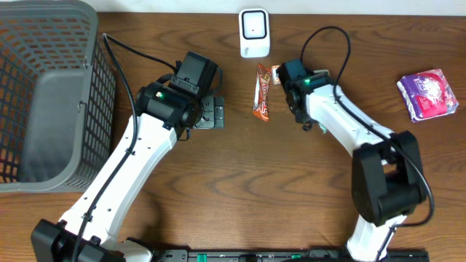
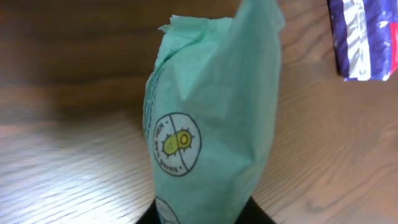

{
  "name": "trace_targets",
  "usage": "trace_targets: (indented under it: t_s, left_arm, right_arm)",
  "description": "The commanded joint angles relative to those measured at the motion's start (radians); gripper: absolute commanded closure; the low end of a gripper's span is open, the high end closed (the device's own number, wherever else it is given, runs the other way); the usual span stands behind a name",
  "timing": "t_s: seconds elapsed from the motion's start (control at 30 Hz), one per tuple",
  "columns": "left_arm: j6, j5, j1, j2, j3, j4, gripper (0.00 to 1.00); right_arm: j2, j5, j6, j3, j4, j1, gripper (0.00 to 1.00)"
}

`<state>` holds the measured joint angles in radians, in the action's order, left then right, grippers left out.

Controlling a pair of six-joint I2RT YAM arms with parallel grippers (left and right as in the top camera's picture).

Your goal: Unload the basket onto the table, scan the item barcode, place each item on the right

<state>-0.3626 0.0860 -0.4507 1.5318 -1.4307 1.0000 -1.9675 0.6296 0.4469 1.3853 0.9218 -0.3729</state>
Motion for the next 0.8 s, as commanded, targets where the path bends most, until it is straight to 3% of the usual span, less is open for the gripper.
trace_targets:
  t_s: [0.0, 0.1, 0.17, 0.3, 0.57, 0.67, 0.77]
  left_arm:
    - [-0.005, 0.019, 0.000, 0.000, 0.002, 0.005, 0.02]
    - [-0.005, 0.019, 0.000, 0.000, 0.002, 0.005, 0.02]
    - [-0.005, 0.019, 0.000, 0.000, 0.002, 0.006, 0.02]
    - [-0.005, 0.019, 0.000, 0.000, 0.002, 0.006, 0.02]
    - [-0.005, 0.019, 0.000, 0.000, 0.002, 0.006, 0.02]
    - [-0.005, 0.019, 0.000, 0.000, 0.002, 0.005, 0.02]
    - [-0.005, 0.019, 0.000, 0.000, 0.002, 0.005, 0.02]
  right_arm:
    - [-0.079, 0.024, 0.031, -0.023, -0.014, -0.009, 0.72]
    - [-0.075, -0.077, 0.031, -0.018, -0.027, -0.010, 0.51]
    - [-0.054, -0.132, 0.031, 0.009, -0.021, -0.007, 0.44]
    - [0.014, -0.231, 0.031, 0.115, 0.038, 0.025, 0.17]
    - [0.120, -0.694, -0.166, 0.226, 0.106, 0.232, 0.09]
    - [0.108, -0.871, -0.249, 0.187, 0.113, 0.325, 0.12]
    - [0.099, -0.928, -0.273, 0.096, 0.059, 0.391, 0.12]
